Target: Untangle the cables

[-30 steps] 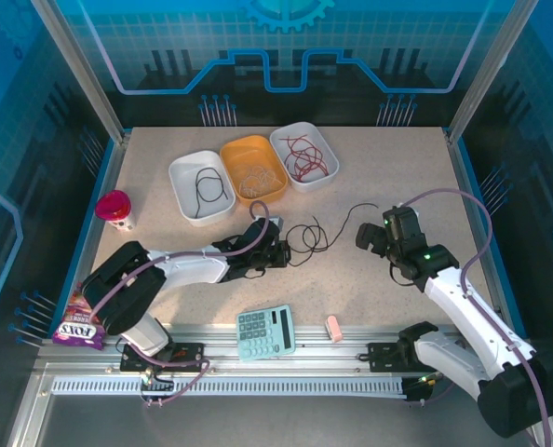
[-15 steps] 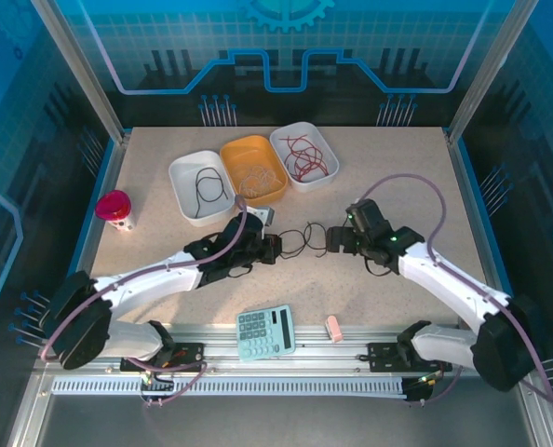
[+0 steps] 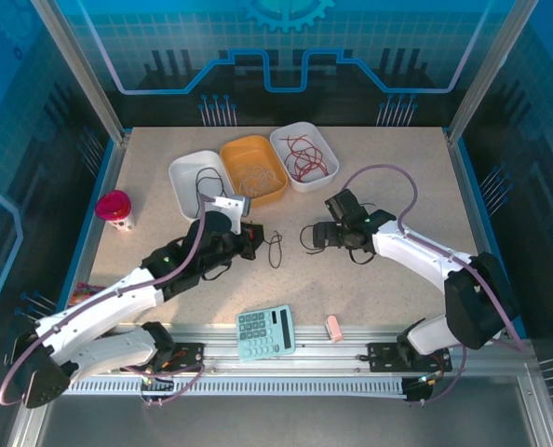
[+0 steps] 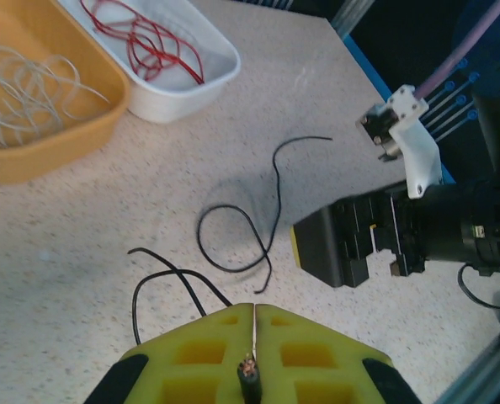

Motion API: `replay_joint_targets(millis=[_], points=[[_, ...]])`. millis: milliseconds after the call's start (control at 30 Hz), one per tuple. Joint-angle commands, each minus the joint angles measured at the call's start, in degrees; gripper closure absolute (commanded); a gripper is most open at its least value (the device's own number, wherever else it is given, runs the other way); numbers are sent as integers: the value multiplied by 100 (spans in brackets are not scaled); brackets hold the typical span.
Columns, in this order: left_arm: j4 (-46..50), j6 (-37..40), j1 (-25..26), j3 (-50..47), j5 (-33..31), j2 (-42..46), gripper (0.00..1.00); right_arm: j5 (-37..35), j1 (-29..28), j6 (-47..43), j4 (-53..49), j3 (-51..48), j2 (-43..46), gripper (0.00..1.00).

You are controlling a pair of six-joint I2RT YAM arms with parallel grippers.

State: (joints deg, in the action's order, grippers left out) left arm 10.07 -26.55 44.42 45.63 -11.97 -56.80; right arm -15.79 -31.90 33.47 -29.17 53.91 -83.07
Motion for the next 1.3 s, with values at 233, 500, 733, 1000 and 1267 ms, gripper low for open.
replay_joint_targets(millis=[233,500,733,1000,1267], points=[[329,684,-430,497,-857,430,100,-63,-88,89,-203,72,266,0],[266,1110,-929,789,-1018,468,100,-142,-88,107,-236,5,483,0],[20,1426,-1452,925,-962,434,100,-177,-87,124,-273,-13,571,0],[-765,2612,-2137,1105,-959,-240,100,-187,-84,133,-330,28,605,0],[-1504,2870,-2840,1273,-389,-1012,100,-245,-88,107,-458,154,600,0]])
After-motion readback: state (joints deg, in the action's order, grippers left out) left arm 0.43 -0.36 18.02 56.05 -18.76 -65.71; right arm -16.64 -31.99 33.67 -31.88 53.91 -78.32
